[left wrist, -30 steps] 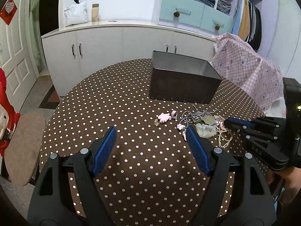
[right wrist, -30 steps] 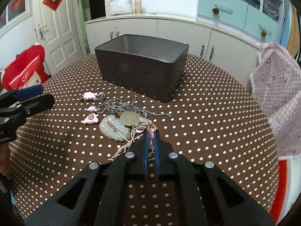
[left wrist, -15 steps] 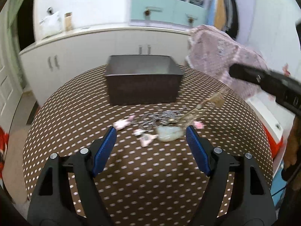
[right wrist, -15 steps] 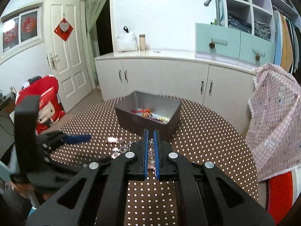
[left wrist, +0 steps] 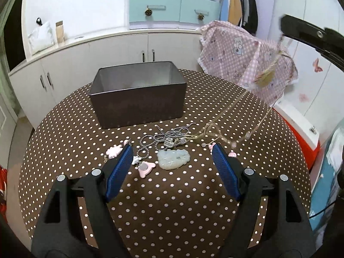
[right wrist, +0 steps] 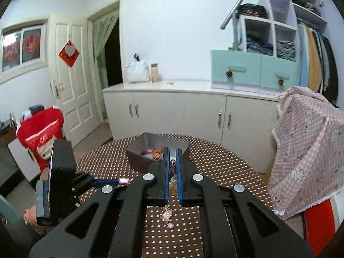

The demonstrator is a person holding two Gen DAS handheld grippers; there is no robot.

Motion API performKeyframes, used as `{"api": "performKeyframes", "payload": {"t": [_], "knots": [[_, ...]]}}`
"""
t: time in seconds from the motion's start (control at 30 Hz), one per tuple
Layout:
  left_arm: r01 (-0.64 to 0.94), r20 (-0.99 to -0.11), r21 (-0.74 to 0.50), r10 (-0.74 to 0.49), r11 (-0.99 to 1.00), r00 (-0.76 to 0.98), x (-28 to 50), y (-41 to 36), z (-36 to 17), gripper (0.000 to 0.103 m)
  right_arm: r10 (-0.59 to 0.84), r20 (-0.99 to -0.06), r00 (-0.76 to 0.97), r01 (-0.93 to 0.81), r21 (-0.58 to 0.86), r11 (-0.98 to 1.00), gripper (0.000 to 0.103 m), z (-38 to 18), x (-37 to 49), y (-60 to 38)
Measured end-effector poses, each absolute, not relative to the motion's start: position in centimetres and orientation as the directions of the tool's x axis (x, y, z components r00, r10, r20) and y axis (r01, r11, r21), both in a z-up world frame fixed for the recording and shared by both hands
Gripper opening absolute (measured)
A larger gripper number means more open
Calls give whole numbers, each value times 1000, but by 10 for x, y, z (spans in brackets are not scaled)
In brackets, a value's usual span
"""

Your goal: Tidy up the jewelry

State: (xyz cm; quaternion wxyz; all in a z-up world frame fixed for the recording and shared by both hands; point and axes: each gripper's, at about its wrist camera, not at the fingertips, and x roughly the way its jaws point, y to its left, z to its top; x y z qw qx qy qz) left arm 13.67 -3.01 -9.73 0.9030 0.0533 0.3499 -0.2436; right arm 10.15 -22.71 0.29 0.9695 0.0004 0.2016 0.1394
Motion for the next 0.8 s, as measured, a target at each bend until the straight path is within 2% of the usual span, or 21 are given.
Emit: {"api": "performKeyframes", "payload": {"t": [0.27, 0.3, 0.33, 0.43, 0.8], "knots": [[493, -669, -39, -389, 869, 634, 144, -40, -99, 74, 243, -334, 911, -230, 76, 970, 4, 11, 97, -248], [496, -670, -34, -388, 868, 633, 144, -43, -99, 72, 229, -329, 916, -216, 78, 973, 4, 12, 97, -253], [501, -679, -31, -386, 865, 624, 147, -47, -101, 64, 223, -330, 917, -207, 82, 975, 4, 12, 98, -257], [514, -708, -43, -389, 856, 589, 156, -53, -107, 50, 204, -349, 915, -181, 99, 979, 4, 6, 105, -270], [537, -755, 13, -344, 843, 558, 184, -82, -111, 48, 239, -462, 854, -194, 143, 970, 5, -42, 135, -273]]}}
